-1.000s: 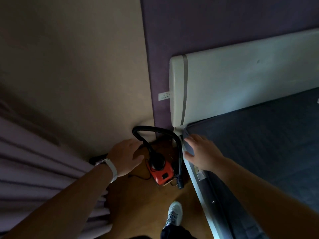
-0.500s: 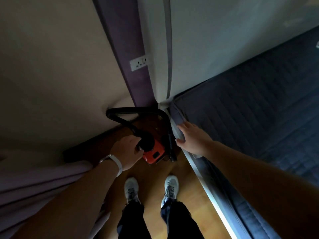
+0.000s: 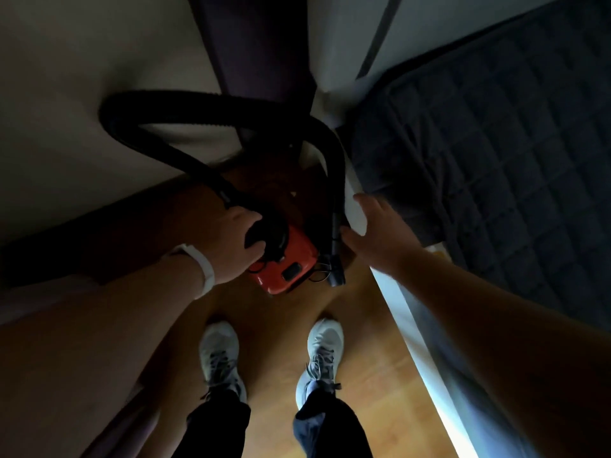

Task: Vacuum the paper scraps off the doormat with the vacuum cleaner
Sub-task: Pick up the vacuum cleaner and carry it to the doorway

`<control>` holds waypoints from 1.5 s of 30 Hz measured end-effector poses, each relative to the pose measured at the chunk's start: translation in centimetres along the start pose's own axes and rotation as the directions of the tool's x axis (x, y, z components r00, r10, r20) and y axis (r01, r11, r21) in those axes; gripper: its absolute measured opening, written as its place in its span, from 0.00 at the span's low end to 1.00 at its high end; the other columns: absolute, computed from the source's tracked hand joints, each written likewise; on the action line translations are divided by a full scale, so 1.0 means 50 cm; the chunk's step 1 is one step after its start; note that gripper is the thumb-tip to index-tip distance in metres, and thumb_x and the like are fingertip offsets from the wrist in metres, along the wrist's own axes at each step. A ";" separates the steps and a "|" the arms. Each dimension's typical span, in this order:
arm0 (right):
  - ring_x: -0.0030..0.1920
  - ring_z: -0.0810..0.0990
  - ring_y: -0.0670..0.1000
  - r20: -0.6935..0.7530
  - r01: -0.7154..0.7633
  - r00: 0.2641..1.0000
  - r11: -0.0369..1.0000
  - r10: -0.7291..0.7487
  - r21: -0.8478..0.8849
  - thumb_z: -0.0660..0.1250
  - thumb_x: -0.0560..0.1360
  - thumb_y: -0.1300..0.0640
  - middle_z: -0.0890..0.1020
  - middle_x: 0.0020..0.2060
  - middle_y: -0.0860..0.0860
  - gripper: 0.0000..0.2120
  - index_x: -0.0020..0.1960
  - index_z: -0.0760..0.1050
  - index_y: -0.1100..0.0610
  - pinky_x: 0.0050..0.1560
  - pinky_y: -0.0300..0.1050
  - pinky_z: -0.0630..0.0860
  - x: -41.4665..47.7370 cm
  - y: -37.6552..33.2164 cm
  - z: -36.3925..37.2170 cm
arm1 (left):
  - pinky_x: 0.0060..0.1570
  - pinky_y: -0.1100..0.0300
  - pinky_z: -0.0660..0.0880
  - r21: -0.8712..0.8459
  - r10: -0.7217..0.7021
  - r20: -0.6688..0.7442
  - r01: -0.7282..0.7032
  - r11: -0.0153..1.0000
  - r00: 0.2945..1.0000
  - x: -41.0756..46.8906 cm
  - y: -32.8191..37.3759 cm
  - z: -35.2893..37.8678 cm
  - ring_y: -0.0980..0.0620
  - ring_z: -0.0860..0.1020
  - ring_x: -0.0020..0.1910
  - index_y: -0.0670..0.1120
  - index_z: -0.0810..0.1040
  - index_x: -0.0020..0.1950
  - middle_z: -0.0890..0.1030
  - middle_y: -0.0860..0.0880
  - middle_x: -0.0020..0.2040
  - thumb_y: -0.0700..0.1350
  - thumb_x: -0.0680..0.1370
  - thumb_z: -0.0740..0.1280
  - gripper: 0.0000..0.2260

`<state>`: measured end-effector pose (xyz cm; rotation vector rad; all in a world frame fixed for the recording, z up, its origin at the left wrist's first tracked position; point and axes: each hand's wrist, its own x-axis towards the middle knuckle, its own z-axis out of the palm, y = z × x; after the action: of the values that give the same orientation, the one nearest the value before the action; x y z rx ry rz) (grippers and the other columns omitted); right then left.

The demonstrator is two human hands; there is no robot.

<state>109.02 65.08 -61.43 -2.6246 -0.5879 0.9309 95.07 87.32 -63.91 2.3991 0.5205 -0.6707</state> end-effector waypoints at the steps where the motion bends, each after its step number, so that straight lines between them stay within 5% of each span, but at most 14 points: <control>1: 0.69 0.71 0.56 -0.018 -0.003 1.000 1.000 0.003 -0.003 0.69 0.76 0.49 0.70 0.71 0.56 0.31 0.76 0.63 0.56 0.64 0.45 0.67 0.025 0.011 0.012 | 0.68 0.55 0.65 0.019 0.023 0.000 -0.023 1.000 1.000 0.029 -0.011 0.014 0.46 0.68 0.71 0.45 0.69 0.73 0.68 0.45 0.73 0.51 0.79 0.67 0.24; 6: 0.69 0.70 0.51 -0.088 -0.007 0.996 0.998 0.013 0.069 0.70 0.76 0.51 0.71 0.70 0.53 0.31 0.75 0.63 0.53 0.59 0.35 0.61 0.131 0.046 0.056 | 0.71 0.54 0.60 0.146 0.126 0.005 -0.125 0.981 0.992 0.167 -0.042 0.055 0.45 0.63 0.74 0.46 0.66 0.75 0.64 0.45 0.76 0.52 0.78 0.67 0.27; 10: 0.58 0.70 0.42 -0.125 0.015 0.992 0.972 0.015 0.236 0.72 0.75 0.56 0.73 0.61 0.48 0.30 0.73 0.65 0.55 0.52 0.28 0.65 0.205 0.063 0.107 | 0.74 0.48 0.57 0.312 0.221 -0.016 -0.205 0.928 0.975 0.253 -0.059 0.095 0.43 0.59 0.76 0.47 0.66 0.76 0.61 0.44 0.78 0.54 0.77 0.68 0.29; 14: 0.61 0.74 0.47 -0.226 0.068 0.974 0.964 -0.008 0.258 0.74 0.72 0.57 0.74 0.59 0.49 0.31 0.71 0.67 0.58 0.56 0.34 0.67 0.263 0.074 0.163 | 0.74 0.45 0.56 0.375 0.251 -0.110 -0.194 0.907 0.962 0.323 -0.061 0.120 0.42 0.60 0.76 0.48 0.64 0.76 0.63 0.44 0.77 0.56 0.74 0.69 0.33; 18: 0.66 0.74 0.51 -0.330 0.147 0.942 0.956 -0.057 0.255 0.75 0.70 0.58 0.75 0.65 0.55 0.32 0.72 0.67 0.59 0.64 0.39 0.71 0.317 0.069 0.178 | 0.70 0.48 0.65 0.362 0.226 0.047 -0.227 0.904 0.973 0.372 -0.066 0.135 0.42 0.67 0.72 0.50 0.63 0.76 0.68 0.45 0.74 0.58 0.75 0.68 0.33; 23: 0.67 0.74 0.51 -0.365 0.155 0.931 0.935 -0.030 0.318 0.75 0.70 0.60 0.76 0.65 0.55 0.34 0.73 0.66 0.59 0.61 0.35 0.69 0.338 0.045 0.174 | 0.56 0.51 0.73 0.291 0.299 -0.008 -0.284 0.914 0.954 0.362 -0.066 0.135 0.44 0.76 0.57 0.48 0.78 0.60 0.78 0.47 0.57 0.59 0.76 0.67 0.18; 26: 0.54 0.81 0.51 -0.395 0.209 0.918 0.902 -0.047 0.378 0.71 0.70 0.58 0.81 0.54 0.55 0.25 0.65 0.70 0.62 0.55 0.45 0.77 0.317 0.030 0.188 | 0.48 0.53 0.74 0.217 0.326 -0.041 -0.310 0.926 0.944 0.328 -0.084 0.122 0.47 0.78 0.45 0.49 0.78 0.44 0.77 0.52 0.41 0.60 0.76 0.66 0.14; 29: 0.37 0.76 0.42 -0.321 0.150 0.947 0.885 -0.001 0.440 0.73 0.71 0.61 0.78 0.41 0.48 0.18 0.59 0.72 0.60 0.40 0.34 0.73 0.295 0.024 0.214 | 0.40 0.52 0.75 0.224 0.363 -0.051 -0.343 0.912 0.930 0.291 -0.104 0.102 0.49 0.76 0.37 0.51 0.72 0.34 0.75 0.52 0.34 0.59 0.78 0.64 0.16; 33: 0.34 0.75 0.38 -0.204 0.018 0.974 0.865 0.099 0.502 0.75 0.72 0.57 0.76 0.34 0.42 0.14 0.50 0.71 0.51 0.32 0.27 0.68 0.285 0.035 0.266 | 0.34 0.62 0.66 0.288 0.358 0.046 -0.355 0.889 0.933 0.239 -0.130 0.092 0.55 0.72 0.35 0.46 0.80 0.44 0.76 0.53 0.38 0.53 0.81 0.62 0.14; 38: 0.34 0.78 0.44 -0.063 -0.112 0.984 0.859 0.166 0.499 0.75 0.71 0.53 0.79 0.38 0.45 0.21 0.58 0.68 0.48 0.33 0.41 0.72 0.267 0.061 0.334 | 0.54 0.53 0.72 0.377 0.358 0.148 -0.388 0.841 0.922 0.210 -0.162 0.107 0.49 0.77 0.54 0.48 0.82 0.57 0.82 0.50 0.55 0.59 0.75 0.43 0.31; 41: 0.36 0.79 0.48 -0.017 -0.188 0.976 0.872 0.219 0.452 0.75 0.70 0.49 0.79 0.40 0.48 0.29 0.66 0.67 0.52 0.36 0.46 0.75 0.256 0.080 0.367 | 0.63 0.52 0.67 0.524 0.302 0.292 -0.416 0.743 0.908 0.204 -0.152 0.134 0.47 0.70 0.67 0.49 0.71 0.72 0.72 0.49 0.71 0.54 0.82 0.50 0.22; 45: 0.41 0.79 0.48 0.044 -0.256 0.965 0.890 0.259 0.378 0.72 0.68 0.37 0.78 0.44 0.46 0.36 0.68 0.65 0.54 0.38 0.47 0.77 0.232 0.111 0.394 | 0.54 0.46 0.71 0.581 0.397 0.170 -0.417 0.699 0.902 0.196 -0.170 0.164 0.43 0.72 0.58 0.45 0.79 0.60 0.80 0.47 0.55 0.55 0.75 0.53 0.23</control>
<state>105.97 68.32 -84.51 -2.3796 -0.0389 0.9934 95.81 90.55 -78.90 2.9478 -0.3182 -0.7463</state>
